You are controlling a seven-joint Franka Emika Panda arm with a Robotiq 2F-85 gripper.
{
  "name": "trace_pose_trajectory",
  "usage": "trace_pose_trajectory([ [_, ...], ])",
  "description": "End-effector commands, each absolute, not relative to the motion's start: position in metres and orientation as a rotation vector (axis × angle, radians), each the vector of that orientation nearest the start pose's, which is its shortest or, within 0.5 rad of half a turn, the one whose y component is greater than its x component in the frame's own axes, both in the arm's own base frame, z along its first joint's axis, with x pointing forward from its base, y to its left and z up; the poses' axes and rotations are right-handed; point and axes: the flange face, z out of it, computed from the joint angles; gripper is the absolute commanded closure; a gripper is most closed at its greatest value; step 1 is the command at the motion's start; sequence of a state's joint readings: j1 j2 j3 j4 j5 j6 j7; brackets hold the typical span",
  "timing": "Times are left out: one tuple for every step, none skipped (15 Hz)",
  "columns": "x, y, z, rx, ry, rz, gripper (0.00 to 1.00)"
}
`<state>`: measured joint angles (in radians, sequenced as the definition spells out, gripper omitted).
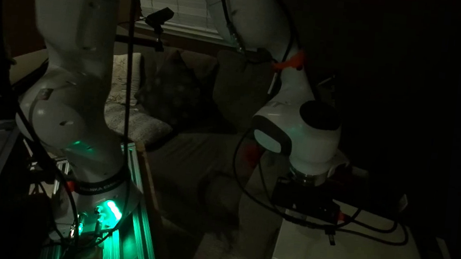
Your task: Move the remote to the front of the table
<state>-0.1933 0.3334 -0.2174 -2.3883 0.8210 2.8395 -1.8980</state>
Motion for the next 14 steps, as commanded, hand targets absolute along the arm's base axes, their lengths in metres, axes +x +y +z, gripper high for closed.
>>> trace_pose_trajectory([
  [0.438, -0.233, 0.19, -2.973, -1.132, -0.388, 0.7],
  [0.438, -0.232, 0.188, -2.978, -1.134, -0.382, 0.7],
  [0.437, -0.232, 0.187, -2.984, -1.135, -0.376, 0.7],
  [0.436, -0.232, 0.185, -2.991, -1.134, -0.366, 0.7],
  [0.435, -0.232, 0.184, -2.995, -1.132, -0.363, 0.7],
  [0.434, -0.232, 0.182, -2.999, -1.131, -0.356, 0.7],
  [0.433, -0.232, 0.181, -3.0, -1.129, -0.35, 0.7],
  [0.433, -0.231, 0.179, -3.0, -1.128, -0.348, 0.7],
  [0.433, -0.231, 0.177, -2.994, -1.127, -0.341, 0.7],
  [0.432, -0.23, 0.175, -2.992, -1.128, -0.333, 0.7],
  [0.432, -0.229, 0.174, -2.987, -1.123, -0.331, 0.2],
  [0.433, -0.229, 0.174, -2.986, -1.119, -0.337, 0.18],
  [0.435, -0.229, 0.177, -2.983, -1.108, -0.352, 0.13],
  [0.436, -0.23, 0.181, -2.986, -1.101, -0.366, 0.06],
])
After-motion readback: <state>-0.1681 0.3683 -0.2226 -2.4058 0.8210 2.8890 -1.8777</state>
